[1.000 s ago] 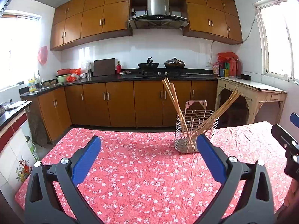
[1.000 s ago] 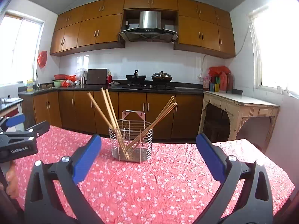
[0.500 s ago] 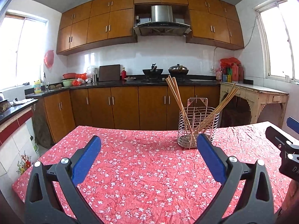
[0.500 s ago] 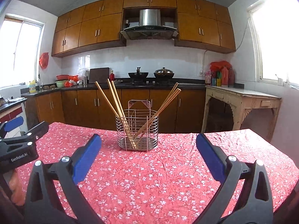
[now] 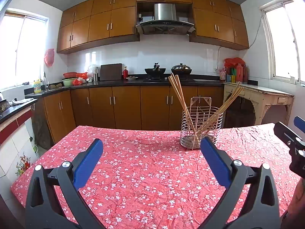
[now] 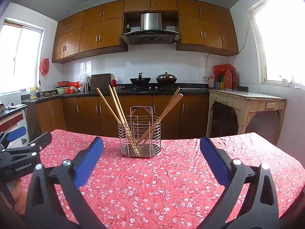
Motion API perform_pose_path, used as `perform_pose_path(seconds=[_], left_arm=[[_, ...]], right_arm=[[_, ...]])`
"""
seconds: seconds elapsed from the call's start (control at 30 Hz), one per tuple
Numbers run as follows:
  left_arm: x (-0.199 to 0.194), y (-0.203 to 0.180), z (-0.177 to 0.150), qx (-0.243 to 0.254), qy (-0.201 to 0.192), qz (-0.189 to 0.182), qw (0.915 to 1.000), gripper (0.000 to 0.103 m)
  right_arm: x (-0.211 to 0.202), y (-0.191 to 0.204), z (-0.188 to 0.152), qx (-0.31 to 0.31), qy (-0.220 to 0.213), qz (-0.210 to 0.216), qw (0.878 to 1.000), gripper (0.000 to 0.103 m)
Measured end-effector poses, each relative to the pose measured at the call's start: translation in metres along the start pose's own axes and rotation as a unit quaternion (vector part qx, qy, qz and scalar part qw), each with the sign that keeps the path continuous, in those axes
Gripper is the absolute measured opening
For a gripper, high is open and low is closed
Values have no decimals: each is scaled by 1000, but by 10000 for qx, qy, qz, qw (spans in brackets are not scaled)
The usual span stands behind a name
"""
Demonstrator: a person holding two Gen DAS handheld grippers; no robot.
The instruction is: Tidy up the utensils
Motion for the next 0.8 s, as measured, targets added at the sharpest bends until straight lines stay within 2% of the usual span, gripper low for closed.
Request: perform_pose_path(seconds=[0.8], left_arm=[[3, -6, 2, 30, 84, -45, 10000, 101]], right_arm=[[8, -5, -5, 101, 119, 12, 9999, 99]])
Point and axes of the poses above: each gripper's, at about its wrist camera, not at the fingertips, and x roughly the way its jaws point, y to its left, z to its top, the point moved 6 cm from there along x, roughly the way its jaws point, and after that the axes turned 8 degrees about x, right-handed, at the moved point
